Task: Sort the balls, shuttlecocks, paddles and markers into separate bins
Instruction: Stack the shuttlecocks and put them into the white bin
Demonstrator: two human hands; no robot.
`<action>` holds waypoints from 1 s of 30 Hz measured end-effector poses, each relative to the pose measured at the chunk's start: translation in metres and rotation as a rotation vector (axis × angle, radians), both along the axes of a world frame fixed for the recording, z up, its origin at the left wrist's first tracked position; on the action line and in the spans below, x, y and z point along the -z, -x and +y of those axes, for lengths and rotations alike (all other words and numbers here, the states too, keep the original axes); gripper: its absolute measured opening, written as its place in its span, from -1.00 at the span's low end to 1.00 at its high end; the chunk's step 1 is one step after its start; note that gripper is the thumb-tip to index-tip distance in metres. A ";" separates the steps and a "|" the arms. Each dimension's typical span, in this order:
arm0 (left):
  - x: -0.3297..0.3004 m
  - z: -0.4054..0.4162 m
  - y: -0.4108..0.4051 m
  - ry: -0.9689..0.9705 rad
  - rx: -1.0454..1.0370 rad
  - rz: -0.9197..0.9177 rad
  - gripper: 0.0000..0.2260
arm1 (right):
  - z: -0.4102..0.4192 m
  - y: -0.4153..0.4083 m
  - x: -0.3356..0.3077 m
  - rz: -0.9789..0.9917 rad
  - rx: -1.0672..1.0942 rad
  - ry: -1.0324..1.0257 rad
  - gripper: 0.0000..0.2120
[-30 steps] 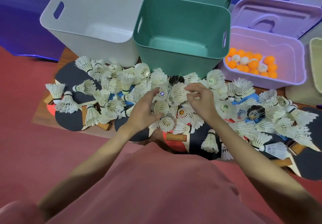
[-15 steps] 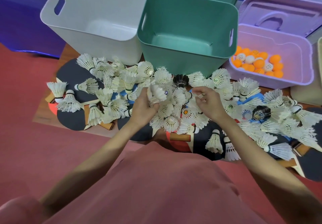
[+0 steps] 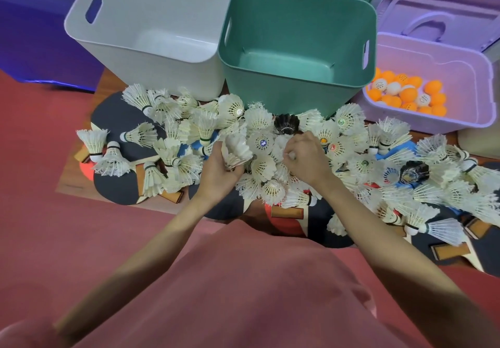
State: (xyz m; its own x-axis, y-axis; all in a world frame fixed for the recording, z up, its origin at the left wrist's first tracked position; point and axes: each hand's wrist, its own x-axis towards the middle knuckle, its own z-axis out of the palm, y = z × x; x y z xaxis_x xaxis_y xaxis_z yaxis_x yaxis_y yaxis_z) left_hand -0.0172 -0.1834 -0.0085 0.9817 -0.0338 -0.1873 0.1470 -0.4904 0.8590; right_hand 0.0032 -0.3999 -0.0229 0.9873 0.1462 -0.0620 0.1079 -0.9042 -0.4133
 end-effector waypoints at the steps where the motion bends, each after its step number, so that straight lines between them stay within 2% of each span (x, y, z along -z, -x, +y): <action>1: 0.000 0.001 0.001 -0.008 0.000 0.016 -0.58 | -0.002 0.002 -0.006 -0.051 0.038 -0.040 -0.91; 4: 0.002 0.005 0.003 0.036 0.027 0.057 -0.53 | -0.008 0.010 -0.032 -0.158 0.117 -0.221 -0.91; 7: 0.003 0.006 0.004 0.087 0.096 0.095 -0.49 | -0.006 0.019 -0.054 -0.316 0.091 -0.461 -0.93; 9: 0.003 0.005 0.005 0.073 0.146 0.102 -0.54 | 0.000 0.025 -0.061 -0.325 0.046 -0.560 -0.91; 11: 0.003 0.004 0.005 0.075 0.176 0.093 -0.61 | 0.009 0.029 -0.059 -0.228 0.006 -0.603 -0.85; 14: 0.004 0.002 0.003 0.096 0.188 0.088 -0.59 | 0.024 0.032 -0.047 -0.065 -0.085 -0.580 -0.83; 22: 0.003 0.010 0.003 0.163 0.243 0.100 -0.38 | 0.039 0.030 -0.043 0.128 -0.194 -0.539 -0.83; 24: 0.003 0.013 0.004 0.157 0.221 0.098 -0.42 | 0.039 0.029 -0.046 0.152 -0.144 -0.587 -0.81; 27: 0.005 0.018 0.003 0.170 0.102 0.113 -0.50 | 0.032 0.023 -0.043 0.101 0.088 -0.643 -0.81; 30: 0.008 0.025 0.000 0.141 0.011 0.097 -0.50 | 0.021 0.014 -0.029 0.100 0.213 -0.454 -0.80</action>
State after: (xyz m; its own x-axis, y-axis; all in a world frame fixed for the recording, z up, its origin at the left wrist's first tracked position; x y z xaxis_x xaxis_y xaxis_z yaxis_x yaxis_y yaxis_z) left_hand -0.0174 -0.1585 -0.0169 0.9586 -0.0773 -0.2739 0.2279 -0.3679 0.9015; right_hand -0.0111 -0.3792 0.0057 0.9906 -0.0231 -0.1346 -0.1191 -0.6286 -0.7686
